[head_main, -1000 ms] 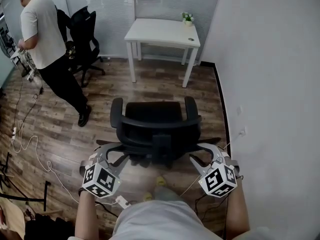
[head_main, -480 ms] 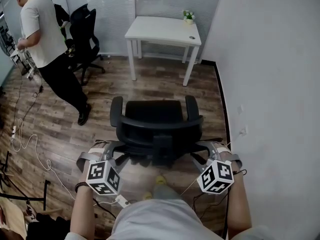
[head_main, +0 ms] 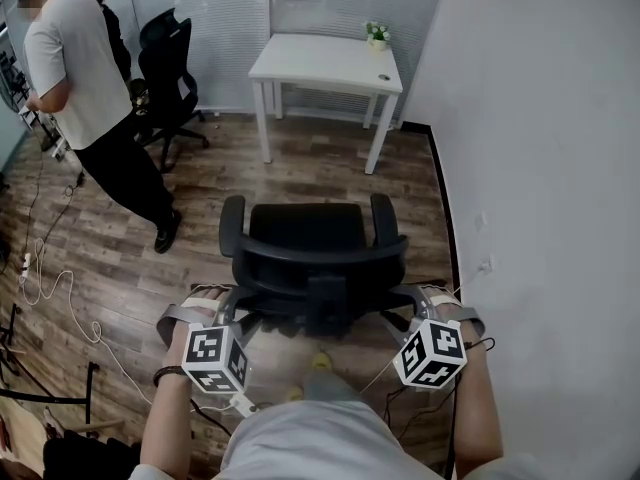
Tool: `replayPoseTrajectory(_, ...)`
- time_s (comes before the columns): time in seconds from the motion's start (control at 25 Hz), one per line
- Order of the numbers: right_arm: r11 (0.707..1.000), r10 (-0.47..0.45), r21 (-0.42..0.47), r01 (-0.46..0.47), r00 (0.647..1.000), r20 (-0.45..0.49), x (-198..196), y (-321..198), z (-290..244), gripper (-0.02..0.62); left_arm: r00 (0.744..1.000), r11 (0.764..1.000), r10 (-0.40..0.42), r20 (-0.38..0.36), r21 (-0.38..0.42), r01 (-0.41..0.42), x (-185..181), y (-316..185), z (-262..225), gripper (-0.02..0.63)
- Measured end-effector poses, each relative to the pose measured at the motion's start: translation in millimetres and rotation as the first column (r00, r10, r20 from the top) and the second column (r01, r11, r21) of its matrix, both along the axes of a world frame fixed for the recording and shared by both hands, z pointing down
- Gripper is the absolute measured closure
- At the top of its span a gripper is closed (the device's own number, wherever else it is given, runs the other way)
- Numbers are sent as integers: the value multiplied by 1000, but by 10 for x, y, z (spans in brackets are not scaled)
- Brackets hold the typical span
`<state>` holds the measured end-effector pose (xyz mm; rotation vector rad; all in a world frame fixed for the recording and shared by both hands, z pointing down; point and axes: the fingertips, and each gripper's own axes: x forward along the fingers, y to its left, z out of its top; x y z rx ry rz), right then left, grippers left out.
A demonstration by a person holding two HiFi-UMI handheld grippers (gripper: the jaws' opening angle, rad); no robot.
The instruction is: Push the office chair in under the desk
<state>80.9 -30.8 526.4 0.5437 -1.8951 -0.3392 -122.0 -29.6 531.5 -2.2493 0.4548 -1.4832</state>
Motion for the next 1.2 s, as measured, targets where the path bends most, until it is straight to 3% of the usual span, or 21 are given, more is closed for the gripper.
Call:
replayPoseTrajectory(0.4,999,-11,-36,9,998,-54,-39,-29,70,436,999,999,45,23,-9,-45,-1,-21,12,468)
replayPoseTrajectory(0.6,999,-34,-11,33,992,-119,-47,-68,132,439,997,997,65,47,-34,-63,-3,-18,28,477)
replayPoseTrajectory(1.2,1000,-12,4,12,996,-84,3,-249,135,433,997,998,60,58,13,-61,54,-235,52,472)
